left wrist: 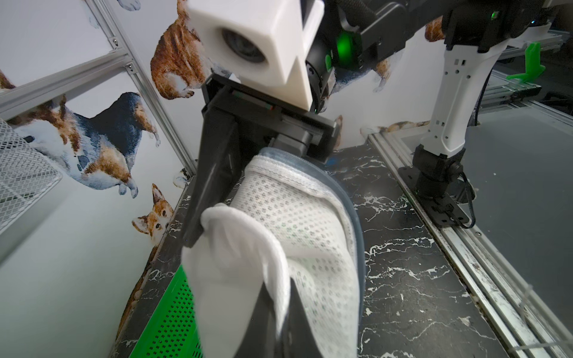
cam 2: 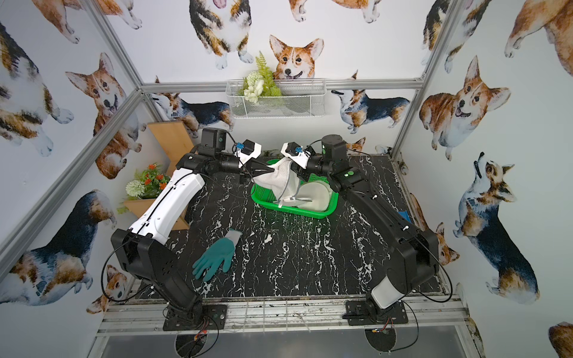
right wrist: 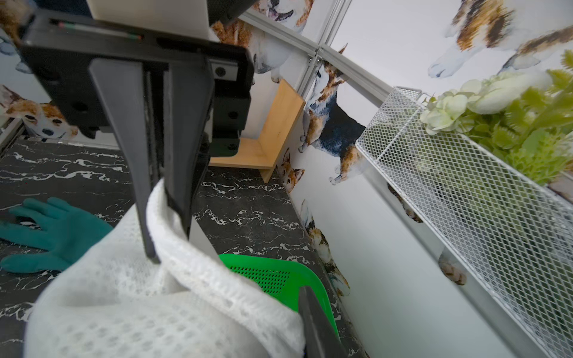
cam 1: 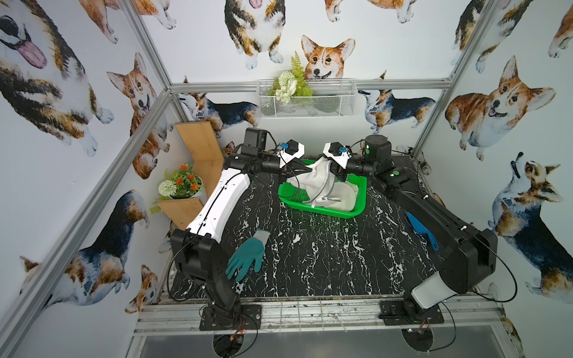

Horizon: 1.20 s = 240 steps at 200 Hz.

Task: Turn the laundry bag inside out
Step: Turn over the laundry bag.

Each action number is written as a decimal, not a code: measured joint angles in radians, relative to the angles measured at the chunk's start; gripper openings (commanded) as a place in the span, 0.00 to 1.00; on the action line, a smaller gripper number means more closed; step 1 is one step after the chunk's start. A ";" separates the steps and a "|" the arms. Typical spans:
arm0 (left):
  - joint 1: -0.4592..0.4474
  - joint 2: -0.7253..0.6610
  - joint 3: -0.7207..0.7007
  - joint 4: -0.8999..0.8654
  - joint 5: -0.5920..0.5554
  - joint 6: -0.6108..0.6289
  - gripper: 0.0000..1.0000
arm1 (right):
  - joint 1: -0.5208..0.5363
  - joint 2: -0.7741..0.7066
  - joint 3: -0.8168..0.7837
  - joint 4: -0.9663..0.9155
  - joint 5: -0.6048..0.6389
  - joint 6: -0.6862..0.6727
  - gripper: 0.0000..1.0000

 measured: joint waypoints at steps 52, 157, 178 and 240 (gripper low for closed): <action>-0.014 0.000 0.013 0.019 -0.078 0.011 0.49 | -0.002 0.004 0.012 -0.100 -0.027 -0.047 0.00; 0.000 -0.303 -0.422 0.871 -0.552 -0.494 0.89 | 0.004 -0.081 -0.053 0.056 0.428 0.699 0.00; -0.069 -0.315 -0.437 0.883 -0.572 -0.494 0.89 | 0.005 -0.045 0.054 -0.019 0.500 0.783 0.00; -0.245 -0.240 -0.387 0.862 -0.777 -0.285 0.89 | 0.011 0.035 0.244 -0.247 0.552 0.850 0.00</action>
